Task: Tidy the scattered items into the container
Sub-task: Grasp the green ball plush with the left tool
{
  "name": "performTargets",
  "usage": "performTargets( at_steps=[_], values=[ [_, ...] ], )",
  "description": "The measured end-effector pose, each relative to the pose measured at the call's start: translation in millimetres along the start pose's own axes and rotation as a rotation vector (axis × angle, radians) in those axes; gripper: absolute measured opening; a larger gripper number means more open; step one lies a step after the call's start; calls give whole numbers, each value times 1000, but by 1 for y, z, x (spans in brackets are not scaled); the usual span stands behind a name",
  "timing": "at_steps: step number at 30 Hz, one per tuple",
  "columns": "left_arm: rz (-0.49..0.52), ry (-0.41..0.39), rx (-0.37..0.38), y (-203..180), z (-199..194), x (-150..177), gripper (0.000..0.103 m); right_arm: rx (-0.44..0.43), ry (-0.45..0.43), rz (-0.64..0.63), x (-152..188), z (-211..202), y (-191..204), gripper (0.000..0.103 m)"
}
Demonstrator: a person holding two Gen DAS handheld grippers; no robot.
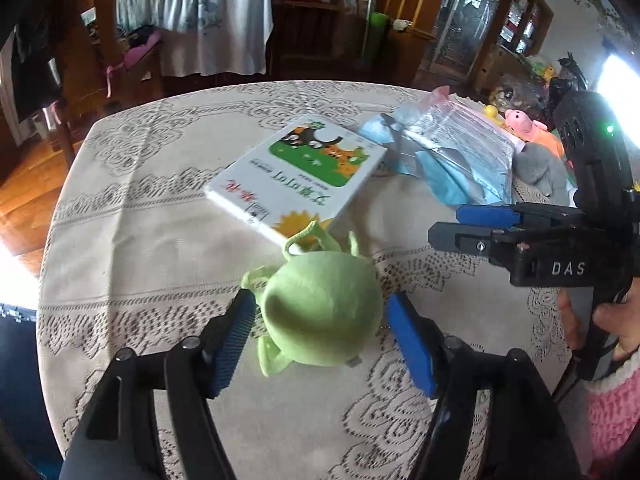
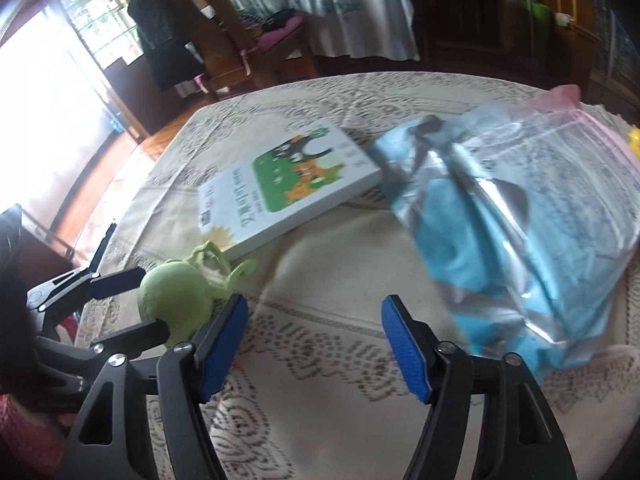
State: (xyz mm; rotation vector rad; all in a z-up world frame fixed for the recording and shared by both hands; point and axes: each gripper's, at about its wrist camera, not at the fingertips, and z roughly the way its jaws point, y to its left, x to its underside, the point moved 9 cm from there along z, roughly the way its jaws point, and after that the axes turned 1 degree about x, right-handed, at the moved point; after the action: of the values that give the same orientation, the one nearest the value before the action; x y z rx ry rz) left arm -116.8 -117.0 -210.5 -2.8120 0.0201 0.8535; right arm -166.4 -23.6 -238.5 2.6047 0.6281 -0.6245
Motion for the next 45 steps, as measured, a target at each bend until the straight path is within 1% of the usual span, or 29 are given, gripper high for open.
performTargets(
  at_steps=[3, 6, 8, 11, 15, 16, 17, 18, 19, 20, 22, 24, 26, 27, 28, 30, 32, 33, 35, 37, 39, 41, 42, 43, 44, 45],
  values=[
    [-8, -3, -8, 12, -7, 6, 69, -22, 10, -15, 0, 6, 13, 78],
    [-23, -19, 4, 18, -13, 9, 69, -46, 18, -32, 1, 10, 23, 78],
    [-40, -14, 22, 21, -12, 11, 69, -60, 29, -42, 3, 13, 28, 78],
    [-55, -8, 49, 19, -11, 15, 69, -78, 28, -23, 1, 16, 30, 78],
    [-33, -6, 34, 11, -1, 12, 69, -116, 39, 1, -4, 20, 33, 77],
    [-26, -10, 38, 9, 3, 10, 69, -120, 41, -2, -5, 20, 35, 74],
    [-23, -15, 50, 7, 6, 10, 69, -121, 42, -6, -5, 20, 37, 67],
    [-22, -17, 71, 5, 7, 9, 54, -128, 46, -10, -6, 21, 39, 62],
    [-25, -18, 84, 2, 7, 9, 45, -137, 50, -13, -6, 22, 42, 53],
    [-28, -19, 93, 1, 6, 8, 45, -147, 51, -14, -7, 23, 44, 49],
    [-26, -19, 97, 1, 6, 8, 45, -169, 58, 0, -10, 26, 45, 49],
    [-24, -15, 95, 2, 6, 10, 48, -195, 61, 17, -13, 27, 46, 49],
    [-22, -11, 92, 3, 7, 12, 55, -217, 66, 21, -14, 27, 51, 51],
    [-21, -8, 90, 3, 7, 13, 61, -216, 68, 15, -14, 28, 53, 51],
    [-20, -6, 89, 3, 7, 14, 63, -216, 70, 10, -14, 29, 56, 52],
    [-18, -2, 86, 4, 8, 16, 63, -225, 76, 10, -15, 31, 61, 59],
    [-16, 3, 83, 5, 8, 17, 63, -239, 76, 20, -15, 31, 63, 84],
    [-15, 5, 82, 6, 8, 18, 63, -245, 71, 22, -14, 30, 64, 86],
    [-10, 3, 80, 6, 9, 20, 63, -258, 66, 21, -14, 26, 66, 86],
    [-18, 4, 91, 6, 11, 19, 63, -269, 82, 12, -12, 28, 69, 86],
    [-24, 2, 95, 6, 12, 18, 63, -263, 113, -1, -9, 36, 72, 86],
    [-26, -2, 88, 7, 11, 17, 63, -282, 130, 4, -7, 45, 76, 85],
    [-29, -3, 90, 8, 11, 18, 61, -294, 132, 8, -6, 48, 78, 84],
    [-33, -4, 91, 8, 11, 18, 59, -307, 133, 10, -6, 49, 79, 79],
    [-36, -4, 93, 9, 10, 18, 58, -320, 135, 12, -6, 51, 81, 70],
    [-40, -5, 95, 10, 10, 18, 57, -341, 137, 16, -6, 50, 83, 65]
  ],
)
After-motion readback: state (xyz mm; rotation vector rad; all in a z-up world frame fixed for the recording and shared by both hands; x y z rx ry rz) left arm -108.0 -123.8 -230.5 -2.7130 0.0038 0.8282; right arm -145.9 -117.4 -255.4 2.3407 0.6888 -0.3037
